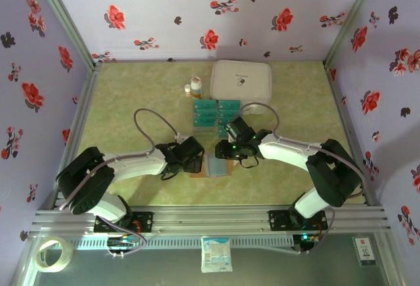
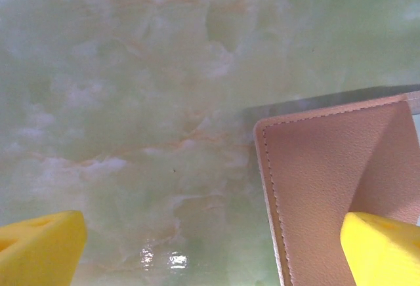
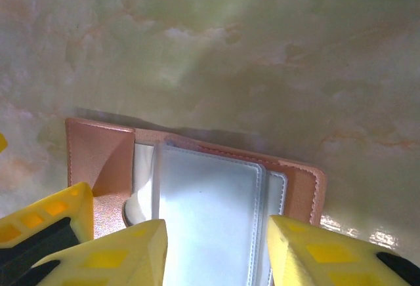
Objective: Put the credit cards into the card holder
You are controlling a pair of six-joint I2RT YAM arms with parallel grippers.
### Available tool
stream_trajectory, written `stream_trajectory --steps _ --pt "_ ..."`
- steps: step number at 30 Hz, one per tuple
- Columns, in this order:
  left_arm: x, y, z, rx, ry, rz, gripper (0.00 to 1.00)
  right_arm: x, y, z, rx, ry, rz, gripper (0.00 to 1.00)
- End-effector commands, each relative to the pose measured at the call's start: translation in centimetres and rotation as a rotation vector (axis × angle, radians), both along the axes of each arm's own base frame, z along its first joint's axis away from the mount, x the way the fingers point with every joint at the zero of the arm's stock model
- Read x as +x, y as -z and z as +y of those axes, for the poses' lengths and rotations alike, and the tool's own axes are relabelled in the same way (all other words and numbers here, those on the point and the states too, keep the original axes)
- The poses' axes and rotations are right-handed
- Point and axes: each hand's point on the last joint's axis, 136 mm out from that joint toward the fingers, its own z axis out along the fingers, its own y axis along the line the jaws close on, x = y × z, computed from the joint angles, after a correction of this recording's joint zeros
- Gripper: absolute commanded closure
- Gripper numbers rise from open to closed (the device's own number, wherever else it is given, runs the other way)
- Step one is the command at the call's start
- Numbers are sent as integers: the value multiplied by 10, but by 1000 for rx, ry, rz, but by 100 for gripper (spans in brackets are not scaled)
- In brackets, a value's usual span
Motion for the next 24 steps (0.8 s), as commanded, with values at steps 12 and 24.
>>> stream_trajectory --steps 12,24 --pt "-1 9 2 36 18 -22 0 7 -7 14 28 -1 -15 60" --pt "-2 11 4 38 21 -28 0 10 5 14 -4 -7 -4 61"
